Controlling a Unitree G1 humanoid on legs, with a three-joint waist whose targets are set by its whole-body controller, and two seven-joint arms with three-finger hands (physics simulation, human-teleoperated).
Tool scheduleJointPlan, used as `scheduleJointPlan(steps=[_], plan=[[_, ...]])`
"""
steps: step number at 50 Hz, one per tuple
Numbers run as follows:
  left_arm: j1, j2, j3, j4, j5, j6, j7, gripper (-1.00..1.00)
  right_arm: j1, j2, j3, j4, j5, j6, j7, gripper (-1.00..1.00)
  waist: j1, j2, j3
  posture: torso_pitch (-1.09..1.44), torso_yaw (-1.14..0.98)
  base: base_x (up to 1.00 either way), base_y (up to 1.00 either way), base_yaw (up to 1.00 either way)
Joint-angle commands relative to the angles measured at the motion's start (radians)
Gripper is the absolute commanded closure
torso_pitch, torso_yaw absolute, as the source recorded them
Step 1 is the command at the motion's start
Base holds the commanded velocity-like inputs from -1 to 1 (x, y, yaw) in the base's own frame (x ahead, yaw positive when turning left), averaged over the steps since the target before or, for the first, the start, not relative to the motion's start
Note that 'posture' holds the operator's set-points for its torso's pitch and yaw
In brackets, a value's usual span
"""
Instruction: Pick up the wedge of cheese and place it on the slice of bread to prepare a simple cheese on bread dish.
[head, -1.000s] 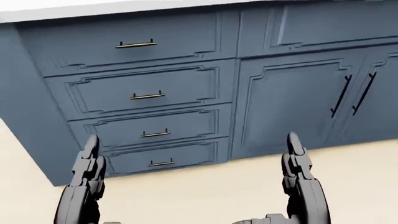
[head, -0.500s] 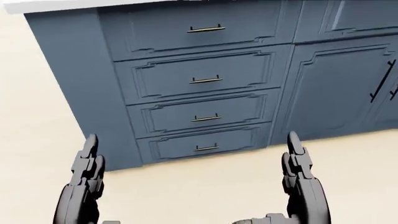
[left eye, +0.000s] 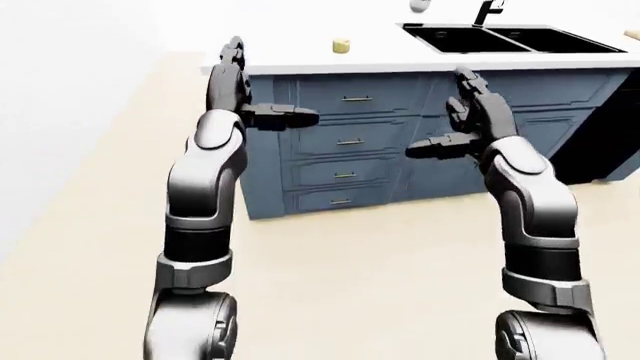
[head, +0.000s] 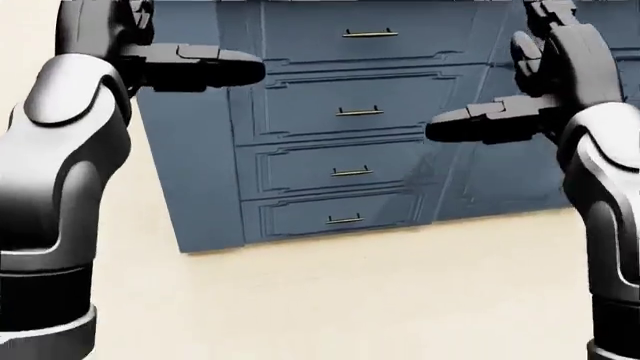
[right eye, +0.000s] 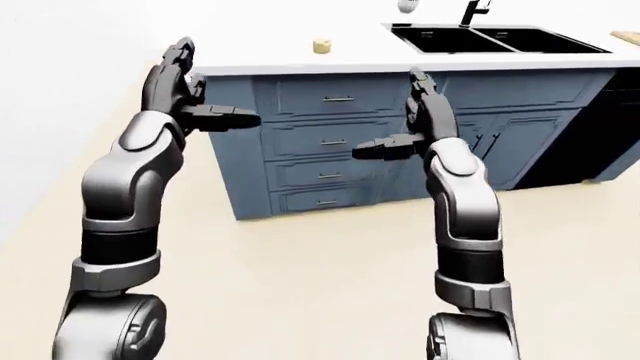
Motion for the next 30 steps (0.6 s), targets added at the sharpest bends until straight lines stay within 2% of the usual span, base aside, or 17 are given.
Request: scheduleJointPlan(steps=[1,3,5,6,7,8,10,11,13,16,25,27,28,29,30], plan=[[-0.119,0.014,-0.004,0.045,-0.009,-0.022,0.003,-1.0,-0.125,-0.065,-0.016,0.029,-0.008,0.0,0.027,-1.0,-0.007,0.0,-0.031,0.0,0.0,0.0,0.0,0.0],[-0.169,0.02,-0.009,0.105,-0.009,-0.033,0.003,-1.0,-0.195,-0.09,-0.011,0.12,-0.02,-0.02,0.042,-1.0,-0.005,-0.015,-0.017,0.0,0.0,0.0,0.0,0.0],[-0.206,0.024,-0.011,0.147,-0.007,-0.044,0.004,-1.0,-0.248,-0.109,-0.001,0.19,-0.036,-0.034,0.064,-1.0,0.0,-0.043,-0.01,0.0,0.0,0.0,0.0,0.0],[-0.218,0.025,-0.011,0.164,-0.006,-0.049,0.003,-1.0,-0.265,-0.114,0.0,0.215,-0.042,-0.041,0.07,-1.0,0.004,-0.067,-0.012,0.0,0.0,0.0,0.0,0.0],[-0.231,0.027,-0.011,0.184,-0.005,-0.057,0.003,-1.0,-0.282,-0.119,0.001,0.238,-0.049,-0.048,0.077,-1.0,0.009,-0.103,-0.02,0.0,0.0,0.0,0.0,0.0],[-0.244,0.03,-0.011,0.201,-0.004,-0.063,0.003,-1.0,-0.297,-0.123,0.0,0.26,-0.053,-0.056,0.082,-1.0,-0.01,-0.056,-0.006,0.0,0.0,0.02,0.0,0.0],[-0.268,0.036,-0.012,0.232,0.0,-0.073,0.001,-1.0,-0.324,-0.13,0.003,0.297,-0.065,-0.067,0.088,-1.0,0.004,-0.071,-0.024,0.0,0.0,0.04,0.0,0.0],[-0.28,0.039,-0.013,0.242,0.002,-0.076,0.001,-1.0,-0.337,-0.134,0.005,0.312,-0.072,-0.07,0.092,-1.0,0.002,-0.079,-0.059,0.0,0.0,0.07,0.0,0.0],[-0.29,0.041,-0.012,0.254,0.004,-0.08,0.0,-1.0,-0.351,-0.138,0.007,0.322,-0.081,-0.069,0.097,-1.0,0.004,-0.074,-0.074,0.0,0.0,0.1,0.0,0.0],[-0.299,0.045,-0.01,0.262,0.007,-0.082,-0.001,-1.0,-0.365,-0.143,0.006,0.324,-0.091,-0.062,0.105,-1.0,0.0,-0.049,-0.064,0.0,0.0,0.15,0.02,0.0],[-0.346,0.06,-0.004,0.301,0.003,-0.082,0.002,-1.0,-0.39,-0.153,0.005,0.309,-0.103,-0.028,0.128,-1.0,-0.015,0.017,-0.05,0.0,0.0,0.16,0.05,0.0],[-0.346,0.061,-0.004,0.3,0.003,-0.082,0.002,-1.0,-0.389,-0.152,0.006,0.3,-0.107,-0.021,0.132,-1.0,-0.022,0.047,-0.05,0.0,0.0,0.17,0.05,0.0],[-0.347,0.062,-0.004,0.3,0.003,-0.082,0.003,-1.0,-0.39,-0.152,0.006,0.298,-0.107,-0.018,0.134,-1.0,-0.026,0.068,-0.054,0.0,0.0,0.17,0.05,0.0],[-0.348,0.062,-0.004,0.302,0.003,-0.082,0.003,-1.0,-0.39,-0.151,0.006,0.297,-0.109,-0.017,0.135,-1.0,-0.027,0.1,-0.066,0.0,0.0,0.16,0.05,0.0],[-0.349,0.062,-0.004,0.303,0.003,-0.083,0.003,-1.0,-0.39,-0.151,0.006,0.297,-0.11,-0.017,0.136,-1.0,-0.018,0.057,-0.056,0.0,0.0,0.17,0.05,0.0]])
